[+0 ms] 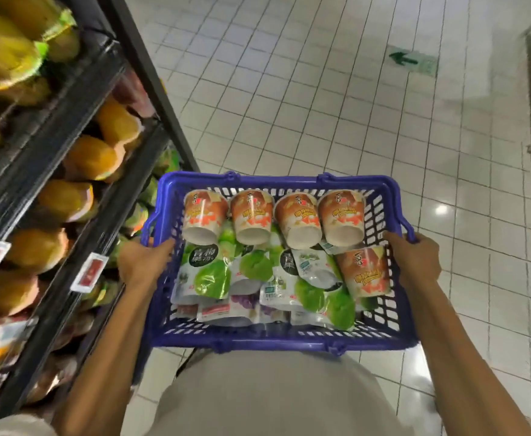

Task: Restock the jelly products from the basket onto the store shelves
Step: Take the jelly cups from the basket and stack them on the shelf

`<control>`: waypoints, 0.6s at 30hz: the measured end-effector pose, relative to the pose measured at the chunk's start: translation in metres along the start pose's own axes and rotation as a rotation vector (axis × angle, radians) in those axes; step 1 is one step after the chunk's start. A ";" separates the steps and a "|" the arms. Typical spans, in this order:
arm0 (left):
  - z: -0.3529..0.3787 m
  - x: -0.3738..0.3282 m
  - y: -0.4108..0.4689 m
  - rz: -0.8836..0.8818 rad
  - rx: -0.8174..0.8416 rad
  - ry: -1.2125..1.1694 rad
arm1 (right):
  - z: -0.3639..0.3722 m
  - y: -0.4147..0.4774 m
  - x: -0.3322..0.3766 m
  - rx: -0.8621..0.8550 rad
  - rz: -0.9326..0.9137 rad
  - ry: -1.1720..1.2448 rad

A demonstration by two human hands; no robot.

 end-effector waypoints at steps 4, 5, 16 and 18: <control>0.041 -0.073 0.051 0.008 0.058 0.003 | 0.015 0.054 0.063 -0.038 -0.004 0.011; 0.051 -0.091 0.063 0.016 0.066 0.007 | 0.018 0.069 0.076 -0.048 -0.001 0.017; 0.172 -0.268 0.167 -0.031 0.052 0.088 | 0.082 0.269 0.210 -0.003 0.069 0.009; 0.190 -0.293 0.182 -0.089 0.034 0.074 | 0.103 0.312 0.247 0.051 0.058 0.004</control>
Point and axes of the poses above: each hand's wrist, its own y-axis towards the middle knuckle, its own z-axis out of the palm, x = y × z, the point moved 4 cm from there along y, towards the middle knuckle, and after that the axes turned 3 degrees about y, right-handed, at the moved point
